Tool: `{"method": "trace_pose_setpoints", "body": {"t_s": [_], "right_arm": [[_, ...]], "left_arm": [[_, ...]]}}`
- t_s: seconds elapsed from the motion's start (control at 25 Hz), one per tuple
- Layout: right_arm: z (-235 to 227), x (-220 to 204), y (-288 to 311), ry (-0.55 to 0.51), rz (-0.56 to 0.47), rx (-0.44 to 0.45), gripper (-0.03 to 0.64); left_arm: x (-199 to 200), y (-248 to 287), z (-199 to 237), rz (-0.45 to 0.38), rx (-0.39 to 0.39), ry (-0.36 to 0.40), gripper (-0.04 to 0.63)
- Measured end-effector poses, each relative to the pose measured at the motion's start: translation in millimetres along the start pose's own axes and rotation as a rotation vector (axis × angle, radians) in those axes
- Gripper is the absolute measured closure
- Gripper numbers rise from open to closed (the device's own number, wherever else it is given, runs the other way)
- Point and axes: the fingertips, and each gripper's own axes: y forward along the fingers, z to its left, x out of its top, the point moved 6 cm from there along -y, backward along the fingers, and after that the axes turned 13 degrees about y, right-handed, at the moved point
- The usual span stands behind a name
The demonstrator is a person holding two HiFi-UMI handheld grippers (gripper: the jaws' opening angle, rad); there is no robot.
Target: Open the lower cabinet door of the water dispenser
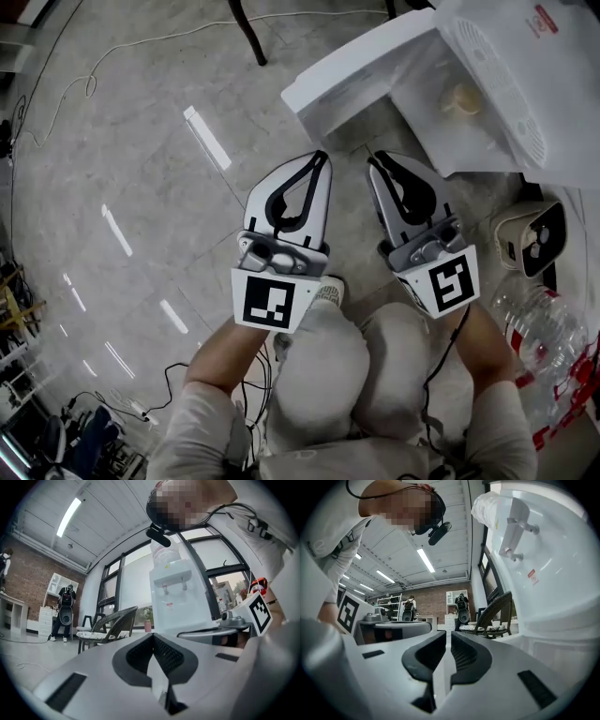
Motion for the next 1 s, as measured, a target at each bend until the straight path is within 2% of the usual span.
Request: {"method": "trace_pose_setpoints", "body": {"t_s": [0.16, 0.32, 0.52, 0.72, 0.84, 1.0], "right_arm": [[18.9, 74.3, -30.5, 0.023, -0.022, -0.066, 0.574], [42.3, 166.0, -66.0, 0.07, -0.037, -0.166, 0.574], [84.1, 305.3, -108.0, 0.049, -0.035, -0.261, 0.574], [124.3, 444.5, -154.2, 0.056, -0.052, -0.393, 0.574], [147.6, 523.0, -184.5, 0.058, -0.095, -0.478, 0.574], [176.4, 597.7, -233.2, 0.032, -0.149, -0.569, 0.574]], "left_arm": [[82.0, 2.1, 7.4, -0.02, -0.005, 0.009, 0.594], [177.1, -1.6, 16.9, -0.014, -0.019, 0.001, 0.594], [321.1, -12.7, 42.0, -0.023, -0.053, -0.036, 0.594], [465.3, -27.8, 81.3, -0.018, -0.04, -0.062, 0.594], [545.5, -30.0, 105.3, -0.051, -0.04, -0.071, 0.594], [616.9, -37.0, 111.8, -0.079, -0.075, -0.075, 0.594]]}}
